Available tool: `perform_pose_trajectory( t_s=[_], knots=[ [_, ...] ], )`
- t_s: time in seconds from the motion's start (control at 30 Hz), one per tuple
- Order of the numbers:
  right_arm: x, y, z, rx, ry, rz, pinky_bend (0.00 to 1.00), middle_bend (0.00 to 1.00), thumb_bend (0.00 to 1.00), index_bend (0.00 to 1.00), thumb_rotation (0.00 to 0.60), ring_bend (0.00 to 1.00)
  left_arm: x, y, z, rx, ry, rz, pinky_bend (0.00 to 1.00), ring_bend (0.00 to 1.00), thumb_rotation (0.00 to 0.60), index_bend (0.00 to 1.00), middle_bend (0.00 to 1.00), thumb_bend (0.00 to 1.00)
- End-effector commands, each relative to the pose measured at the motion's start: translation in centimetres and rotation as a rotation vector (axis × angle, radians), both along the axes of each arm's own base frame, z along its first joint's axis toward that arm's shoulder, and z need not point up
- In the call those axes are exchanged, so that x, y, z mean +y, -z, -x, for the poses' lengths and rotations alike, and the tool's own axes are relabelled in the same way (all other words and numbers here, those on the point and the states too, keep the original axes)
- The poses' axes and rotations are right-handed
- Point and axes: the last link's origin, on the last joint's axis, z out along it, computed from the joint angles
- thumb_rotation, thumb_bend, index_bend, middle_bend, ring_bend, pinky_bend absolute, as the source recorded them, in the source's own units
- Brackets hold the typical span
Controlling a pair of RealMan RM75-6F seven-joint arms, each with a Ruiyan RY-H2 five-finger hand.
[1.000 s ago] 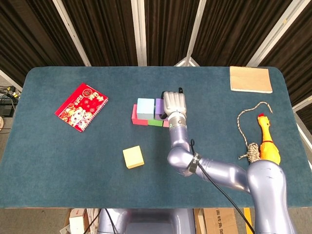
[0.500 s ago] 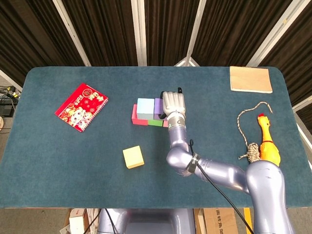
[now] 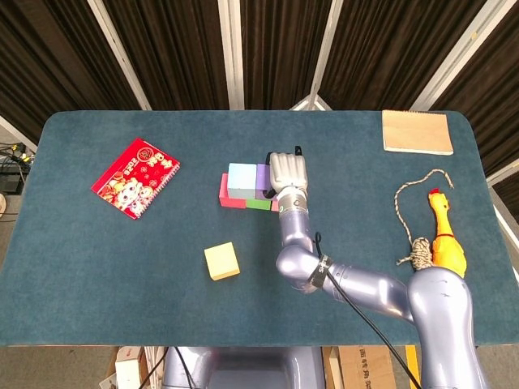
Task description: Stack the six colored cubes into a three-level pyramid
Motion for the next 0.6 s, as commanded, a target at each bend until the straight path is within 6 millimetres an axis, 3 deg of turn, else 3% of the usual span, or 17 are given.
perform_pose_trajectory(
  t_s=[0.03,0.6],
  knots=[
    [0.0,0.06,0.02,0.0,0.001,-0.001,0.0,0.48,0.39,0.39,0.6,0.3,0.01,0.03,-0.02,0.001,0.001,0.001,0.0,0.01,0.6,0.16,0.1,0.32],
    [-0.06,0.36,0.12,-0.004,0.009,-0.01,0.0,0.45,0.39,0.39,0.6,0.29,-0.01,0.03,-0.01,0.004,0.0,0.0,0.0,0.01,0.6,0.16,0.1,0.32]
  ],
)
